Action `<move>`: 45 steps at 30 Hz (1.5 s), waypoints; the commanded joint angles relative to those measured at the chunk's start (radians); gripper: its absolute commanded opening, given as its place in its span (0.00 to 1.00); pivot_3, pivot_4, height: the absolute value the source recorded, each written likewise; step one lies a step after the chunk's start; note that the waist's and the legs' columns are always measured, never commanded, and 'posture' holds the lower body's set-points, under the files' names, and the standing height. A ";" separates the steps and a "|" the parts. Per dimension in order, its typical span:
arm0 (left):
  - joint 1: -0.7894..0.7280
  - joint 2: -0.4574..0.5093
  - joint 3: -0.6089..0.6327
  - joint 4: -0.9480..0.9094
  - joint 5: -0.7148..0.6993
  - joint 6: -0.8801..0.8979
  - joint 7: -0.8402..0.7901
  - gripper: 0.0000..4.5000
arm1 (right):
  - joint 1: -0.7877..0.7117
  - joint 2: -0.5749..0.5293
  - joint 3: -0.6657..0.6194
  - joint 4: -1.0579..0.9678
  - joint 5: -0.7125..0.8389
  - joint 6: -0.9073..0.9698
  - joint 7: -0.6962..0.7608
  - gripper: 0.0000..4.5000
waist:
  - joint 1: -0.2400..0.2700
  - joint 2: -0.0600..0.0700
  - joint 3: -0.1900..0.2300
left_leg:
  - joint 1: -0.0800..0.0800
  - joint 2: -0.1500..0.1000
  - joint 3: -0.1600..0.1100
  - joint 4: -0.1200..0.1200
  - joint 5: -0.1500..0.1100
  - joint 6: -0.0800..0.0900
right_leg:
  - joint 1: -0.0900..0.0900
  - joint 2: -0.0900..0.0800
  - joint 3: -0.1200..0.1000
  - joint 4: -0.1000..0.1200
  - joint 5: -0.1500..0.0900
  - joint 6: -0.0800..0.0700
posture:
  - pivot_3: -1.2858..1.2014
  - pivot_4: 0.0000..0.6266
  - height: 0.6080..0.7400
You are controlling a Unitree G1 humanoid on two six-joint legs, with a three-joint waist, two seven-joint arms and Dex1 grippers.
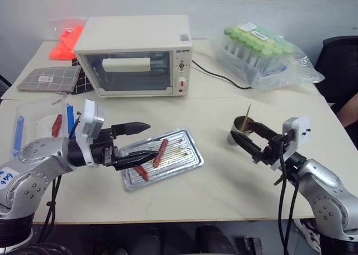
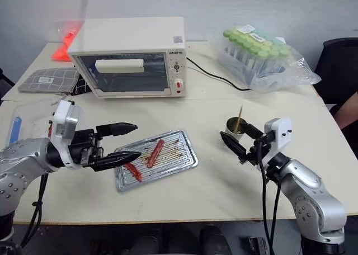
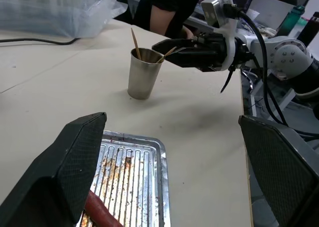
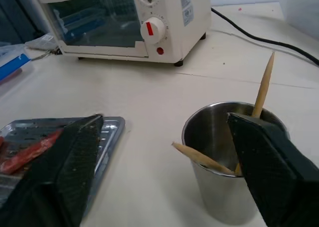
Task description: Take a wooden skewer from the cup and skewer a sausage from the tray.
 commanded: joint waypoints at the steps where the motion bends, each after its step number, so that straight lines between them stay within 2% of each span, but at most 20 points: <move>1: -0.025 -0.007 0.007 -0.014 -0.002 -0.009 0.012 1.00 | -0.013 0.008 0.004 -0.006 -0.011 -0.042 0.010 0.59 | 0.000 0.000 0.000 | 0.000 0.000 0.000 0.000 0.000 0.000 | 0.000 0.000 0.000 0.000 0.000 0.000 | 0.52 0.24 1.00; 7: -0.055 -0.015 0.007 -0.008 -0.012 0.001 0.026 1.00 | -0.029 0.013 0.013 0.006 -0.033 -0.057 -0.002 0.28 | -0.002 0.000 0.000 | 0.001 0.000 0.000 0.001 0.000 0.000 | 0.000 0.000 0.000 0.000 0.000 0.000 | 0.52 0.24 1.00; 13: -0.081 -0.022 -0.008 0.006 -0.005 0.003 0.024 1.00 | -0.063 0.011 -0.009 0.018 -0.026 -0.060 -0.013 0.28 | -0.001 0.000 0.000 | 0.000 0.000 0.000 0.001 0.000 0.000 | 0.000 0.000 0.000 0.000 0.000 0.000 | 0.52 0.24 1.00; 16: -0.093 -0.024 -0.013 0.018 0.000 0.000 0.017 1.00 | -0.071 0.012 -0.016 0.013 -0.003 -0.051 -0.010 0.17 | -0.001 0.000 0.000 | 0.000 0.000 0.000 0.001 0.000 0.000 | 0.000 0.000 0.000 0.000 0.000 0.000 | 0.52 0.24 1.00; 19: -0.100 -0.026 -0.018 0.030 0.005 -0.006 0.010 1.00 | -0.086 -0.008 -0.021 0.010 -0.016 -0.042 -0.024 0.00 | -0.002 0.000 0.000 | 0.000 0.000 0.000 0.001 0.000 0.000 | 0.000 0.000 0.000 0.000 0.000 0.000 | 0.52 0.24 1.00; 24: -0.113 -0.036 -0.022 0.044 0.010 -0.012 0.006 1.00 | -0.122 -0.064 -0.073 -0.004 0.041 0.015 -0.025 0.00 | -0.001 0.000 0.000 | 0.000 0.000 0.000 0.001 0.000 0.000 | 0.000 0.000 0.000 0.000 0.000 0.000 | 0.52 0.24 1.00; 35: -0.148 -0.069 -0.060 0.077 0.049 -0.040 -0.025 1.00 | -0.365 -0.327 -0.183 0.047 0.277 0.264 -0.022 0.00 | -0.001 0.000 0.000 | -0.001 0.000 0.000 0.001 0.000 0.000 | 0.000 0.000 0.000 0.000 0.000 0.000 | 0.52 0.24 1.00; 38: -0.169 -0.089 -0.080 0.084 0.064 -0.051 -0.033 1.00 | -0.506 -0.444 -0.226 0.152 0.446 0.420 -0.037 0.00 | 0.000 0.001 0.001 | -0.001 0.000 0.000 0.002 0.000 0.000 | 0.000 0.000 0.000 0.000 0.000 0.000 | 0.52 0.24 1.00; 40: -0.182 -0.101 -0.086 0.088 0.071 -0.057 -0.036 1.00 | -0.587 -0.483 -0.233 0.230 0.571 0.516 -0.074 0.00 | -0.001 0.001 0.001 | -0.002 0.000 0.001 0.003 0.000 0.001 | 0.000 0.000 0.000 0.000 0.000 0.000 | 0.52 0.24 1.00; 43: -0.207 -0.123 -0.093 0.095 0.078 -0.066 -0.034 1.00 | -0.692 -0.466 -0.209 0.354 0.833 0.587 -0.238 0.00 | 0.000 -0.001 0.002 | -0.001 0.001 0.000 0.002 0.000 0.001 | 0.000 0.000 -0.001 -0.002 0.000 0.000 | 0.52 0.24 1.00; 45: -0.238 -0.149 -0.098 0.099 0.080 -0.073 -0.023 1.00 | -0.730 -0.429 -0.150 0.409 1.089 0.534 -0.429 0.00 | -0.002 -0.002 0.003 | -0.002 0.001 0.000 0.003 0.000 0.001 | 0.000 0.000 -0.001 -0.001 0.000 0.000 | 0.52 0.24 1.00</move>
